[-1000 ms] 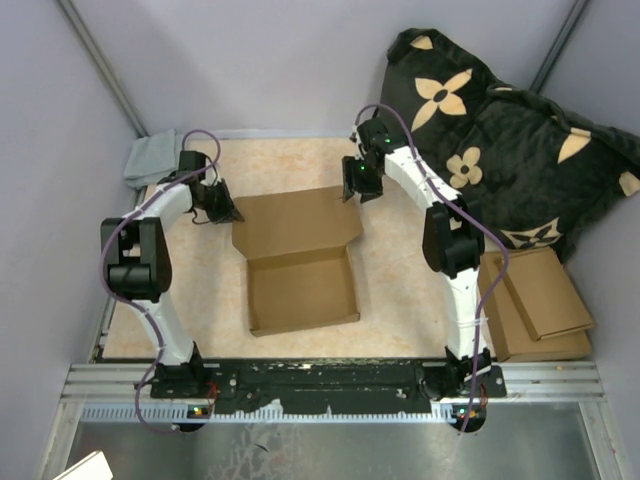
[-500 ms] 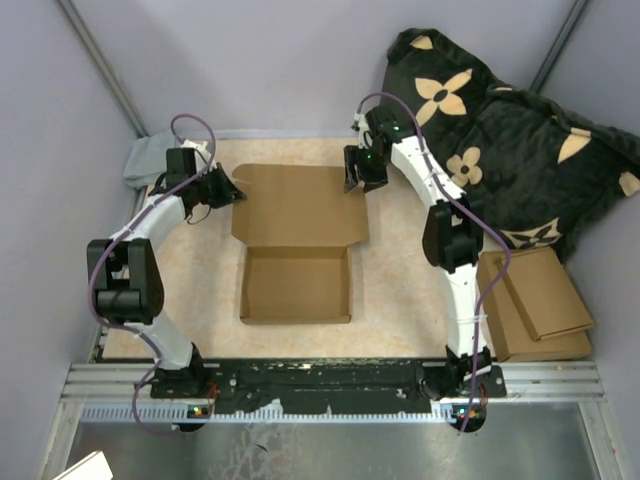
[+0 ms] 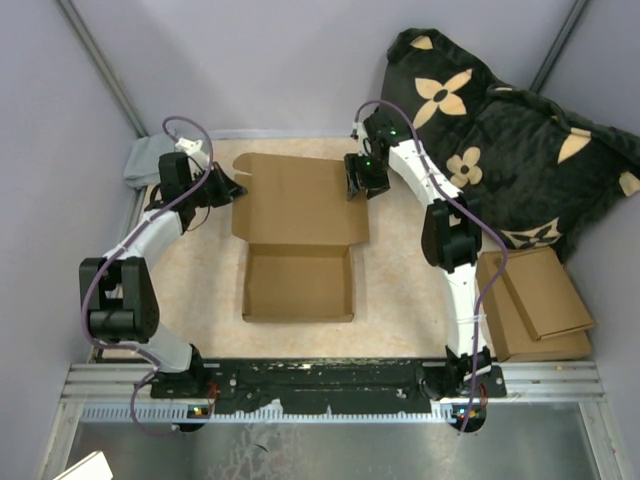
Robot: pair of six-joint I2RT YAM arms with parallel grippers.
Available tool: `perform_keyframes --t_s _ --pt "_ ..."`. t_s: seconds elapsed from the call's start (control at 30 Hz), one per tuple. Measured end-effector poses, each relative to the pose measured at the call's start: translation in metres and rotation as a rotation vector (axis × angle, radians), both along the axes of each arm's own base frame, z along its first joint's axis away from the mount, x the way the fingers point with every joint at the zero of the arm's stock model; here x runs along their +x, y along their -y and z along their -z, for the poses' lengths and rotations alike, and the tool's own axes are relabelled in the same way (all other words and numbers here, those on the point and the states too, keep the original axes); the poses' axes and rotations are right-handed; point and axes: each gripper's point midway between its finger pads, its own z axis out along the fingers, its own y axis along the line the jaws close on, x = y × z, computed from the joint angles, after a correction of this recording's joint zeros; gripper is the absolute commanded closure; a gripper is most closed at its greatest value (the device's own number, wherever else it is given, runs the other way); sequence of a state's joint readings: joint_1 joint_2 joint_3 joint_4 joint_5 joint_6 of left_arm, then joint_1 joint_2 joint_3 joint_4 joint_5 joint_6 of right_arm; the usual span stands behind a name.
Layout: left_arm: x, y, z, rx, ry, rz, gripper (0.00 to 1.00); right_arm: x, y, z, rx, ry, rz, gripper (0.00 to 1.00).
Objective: Fold the paper box
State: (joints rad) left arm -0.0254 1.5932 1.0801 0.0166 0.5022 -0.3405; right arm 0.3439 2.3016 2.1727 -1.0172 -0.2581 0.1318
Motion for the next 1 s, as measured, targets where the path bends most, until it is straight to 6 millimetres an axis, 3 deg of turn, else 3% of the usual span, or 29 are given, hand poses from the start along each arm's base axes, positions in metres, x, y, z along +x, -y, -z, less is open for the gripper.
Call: perform_keyframes --t_s 0.17,0.33,0.7,1.0 --pt "-0.007 0.003 -0.007 -0.005 0.059 0.019 1.0 0.002 0.005 0.0 -0.02 0.011 0.001 0.31" --pt "-0.021 0.005 -0.009 -0.013 0.129 0.04 1.0 0.0 0.009 -0.004 0.028 0.019 -0.029 0.32" --pt "-0.021 0.007 -0.024 -0.015 0.218 0.057 1.0 -0.013 -0.026 -0.027 0.34 0.033 -0.214 0.48" --pt "-0.014 0.004 -0.038 0.029 0.252 0.052 1.0 -0.019 -0.023 -0.059 0.299 0.093 -0.211 0.58"
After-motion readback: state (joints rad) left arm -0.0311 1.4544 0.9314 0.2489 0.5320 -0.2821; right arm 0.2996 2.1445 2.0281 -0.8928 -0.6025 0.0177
